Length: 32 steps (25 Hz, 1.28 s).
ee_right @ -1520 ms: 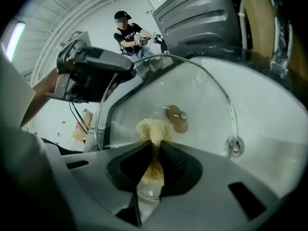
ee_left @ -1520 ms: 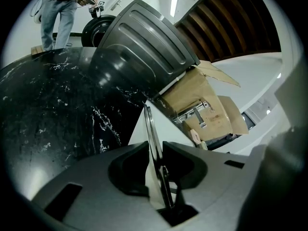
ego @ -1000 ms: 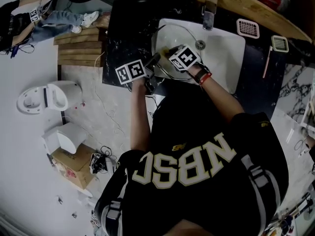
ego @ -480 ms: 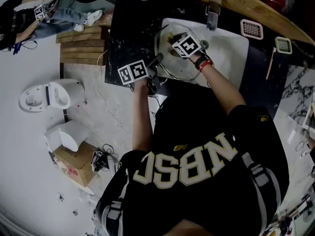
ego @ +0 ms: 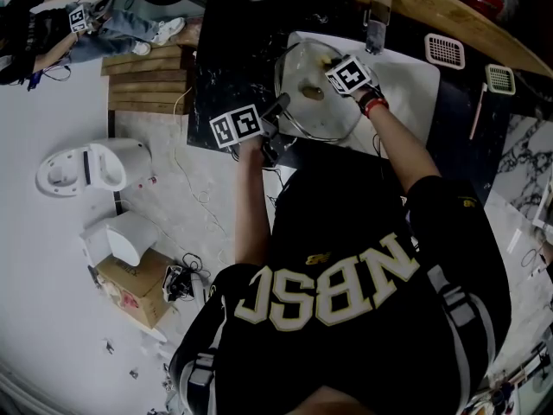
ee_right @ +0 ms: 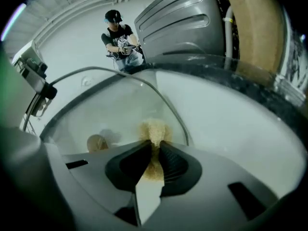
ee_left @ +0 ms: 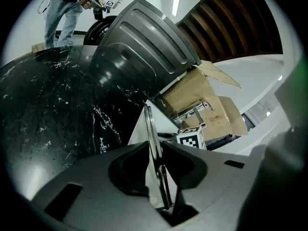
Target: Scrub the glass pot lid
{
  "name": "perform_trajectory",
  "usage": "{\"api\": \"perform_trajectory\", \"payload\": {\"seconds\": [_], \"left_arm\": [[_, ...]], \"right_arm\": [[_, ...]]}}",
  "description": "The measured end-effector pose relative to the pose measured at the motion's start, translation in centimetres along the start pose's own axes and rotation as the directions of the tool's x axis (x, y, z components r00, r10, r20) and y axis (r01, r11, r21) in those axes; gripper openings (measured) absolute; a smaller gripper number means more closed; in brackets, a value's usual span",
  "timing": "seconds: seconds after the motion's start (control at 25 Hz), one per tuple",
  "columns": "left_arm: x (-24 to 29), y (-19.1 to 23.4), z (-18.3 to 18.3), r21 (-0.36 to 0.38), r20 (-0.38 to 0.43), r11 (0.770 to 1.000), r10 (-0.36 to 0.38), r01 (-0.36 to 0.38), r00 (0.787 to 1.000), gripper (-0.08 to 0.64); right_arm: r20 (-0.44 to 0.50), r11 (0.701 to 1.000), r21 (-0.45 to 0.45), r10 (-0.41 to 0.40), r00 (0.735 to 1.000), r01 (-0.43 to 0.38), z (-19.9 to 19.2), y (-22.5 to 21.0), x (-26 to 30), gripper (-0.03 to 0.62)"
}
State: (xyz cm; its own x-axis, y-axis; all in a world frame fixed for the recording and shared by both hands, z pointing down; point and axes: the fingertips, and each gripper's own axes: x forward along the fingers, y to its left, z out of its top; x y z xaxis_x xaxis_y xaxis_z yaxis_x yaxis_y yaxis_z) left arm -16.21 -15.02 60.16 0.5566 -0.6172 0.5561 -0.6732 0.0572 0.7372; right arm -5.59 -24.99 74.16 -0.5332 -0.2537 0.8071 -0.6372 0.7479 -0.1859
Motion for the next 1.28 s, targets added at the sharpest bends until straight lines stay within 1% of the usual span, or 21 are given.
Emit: {"api": "perform_trajectory", "payload": {"seconds": [0.08,0.2,0.32,0.44,0.52,0.6,0.68,0.76,0.8,0.88,1.0,1.16,1.28], "left_arm": [[0.0,0.0,0.0,-0.001,0.000,1.000,-0.002,0.002,1.000,0.100],[0.0,0.0,-0.1,-0.002,-0.002,1.000,-0.005,0.005,1.000,0.100],[0.1,0.0,-0.1,-0.002,-0.002,1.000,-0.005,0.005,1.000,0.100],[0.1,0.1,-0.1,0.001,-0.001,1.000,-0.006,0.006,1.000,0.100],[0.1,0.1,-0.1,0.001,0.000,1.000,-0.006,0.006,1.000,0.101],[0.1,0.1,-0.1,0.001,0.000,1.000,-0.005,0.005,1.000,0.100],[0.1,0.1,-0.1,0.001,-0.001,1.000,-0.006,0.006,1.000,0.100],[0.0,0.0,0.0,0.002,-0.001,1.000,-0.007,0.007,1.000,0.101],[0.0,0.0,0.0,0.002,-0.001,1.000,-0.008,0.008,1.000,0.101],[0.0,-0.1,0.0,0.002,-0.001,1.000,-0.011,0.011,1.000,0.101],[0.0,-0.1,0.0,-0.001,-0.001,1.000,-0.014,0.014,1.000,0.101],[0.0,0.0,0.0,-0.005,0.002,1.000,-0.016,0.016,1.000,0.101],[0.0,0.1,0.0,-0.005,0.002,1.000,-0.016,0.016,1.000,0.101]], "right_arm": [[-0.048,1.000,-0.011,-0.010,0.999,0.009,-1.9,-0.5,-0.1,0.064],[-0.117,1.000,-0.006,-0.016,0.993,0.015,-4.8,-0.8,-0.4,0.064],[-0.150,0.999,-0.031,-0.038,0.988,0.034,-6.5,-1.3,-0.9,0.063],[-0.167,0.999,-0.042,-0.034,0.985,0.028,-7.5,-1.0,-1.4,0.063],[-0.217,0.999,-0.039,-0.036,0.976,0.028,-8.8,-0.7,-1.8,0.061],[-0.290,0.999,-0.038,-0.047,0.956,0.038,-10.4,-0.5,-2.5,0.061],[-0.314,0.998,-0.058,-0.050,0.948,0.033,-10.8,0.0,-2.9,0.060],[-0.292,0.997,-0.072,-0.022,0.956,0.001,-10.3,0.8,-2.9,0.060],[-0.300,0.997,-0.072,-0.012,0.954,-0.010,-10.4,1.1,-3.1,0.060],[-0.348,0.997,-0.067,-0.003,0.937,-0.022,-11.3,1.4,-3.9,0.060],[-0.330,0.993,-0.061,0.080,0.941,-0.106,-11.4,3.2,-4.1,0.060],[-0.337,0.983,-0.040,0.156,0.929,-0.179,-11.8,5.4,-5.1,0.060],[-0.344,0.972,-0.052,0.197,0.918,-0.228,-11.7,7.2,-5.7,0.060]]}}
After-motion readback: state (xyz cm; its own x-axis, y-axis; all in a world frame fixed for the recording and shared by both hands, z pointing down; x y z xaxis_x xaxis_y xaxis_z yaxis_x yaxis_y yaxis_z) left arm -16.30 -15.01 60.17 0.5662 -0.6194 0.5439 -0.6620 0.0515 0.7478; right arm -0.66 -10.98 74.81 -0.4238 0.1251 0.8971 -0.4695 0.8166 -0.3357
